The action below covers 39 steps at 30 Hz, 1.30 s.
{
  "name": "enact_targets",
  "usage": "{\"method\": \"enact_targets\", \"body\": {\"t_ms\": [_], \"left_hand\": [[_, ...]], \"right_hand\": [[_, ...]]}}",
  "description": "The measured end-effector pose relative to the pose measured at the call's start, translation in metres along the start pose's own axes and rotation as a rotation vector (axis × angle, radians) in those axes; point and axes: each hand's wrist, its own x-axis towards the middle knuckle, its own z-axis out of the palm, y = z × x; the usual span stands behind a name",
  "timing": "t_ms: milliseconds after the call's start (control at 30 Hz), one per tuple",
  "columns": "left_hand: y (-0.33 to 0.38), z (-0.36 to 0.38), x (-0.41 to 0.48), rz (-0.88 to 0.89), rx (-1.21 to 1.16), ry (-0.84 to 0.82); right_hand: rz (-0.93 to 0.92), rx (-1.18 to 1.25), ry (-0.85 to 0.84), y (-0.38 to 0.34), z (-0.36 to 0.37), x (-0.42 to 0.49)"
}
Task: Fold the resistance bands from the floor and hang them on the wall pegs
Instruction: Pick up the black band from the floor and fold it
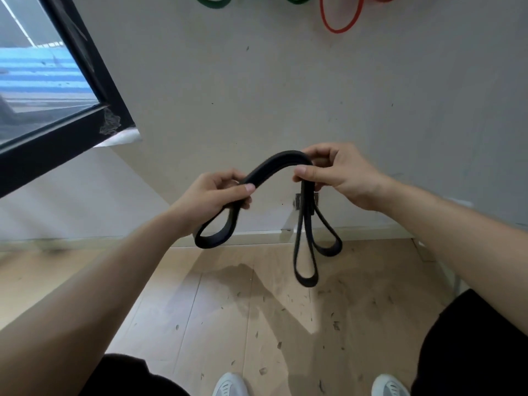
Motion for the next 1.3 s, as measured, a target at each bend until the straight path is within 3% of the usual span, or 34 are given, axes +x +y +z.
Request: {"method": "enact_targets", "body": {"t_ms": [100,233,400,567,767,1100,1300], "left_hand": [[-0.002,0.013,0.0,-0.027,0.091,-0.119],[0.007,0.036,0.002,0.027,-0.007,-0.11],[0.01,0.063,0.011,0.136,-0.076,0.019],[0.012,0.069,0.026,0.192,-0.098,0.189],[0.021,0.054,0.031,0.244,-0.262,0.276],[0.08,0.015,0.039,0.416,-0.523,0.633],[0.139,-0.018,0.056,0.535,-0.434,0.675]], "right_hand": [[-0.035,0.01,0.02,0.0,0.004,0.0],[-0.075,0.003,0.036,0.004,0.007,0.001],[-0.1,-0.014,0.111,0.001,0.007,0.003],[-0.087,0.125,0.226,-0.009,0.01,0.013],[-0.094,0.199,0.256,-0.027,0.011,0.028],[-0.201,0.0,0.101,-0.101,0.023,0.068],[-0.354,-0.128,0.161,-0.177,0.022,0.11]]}}
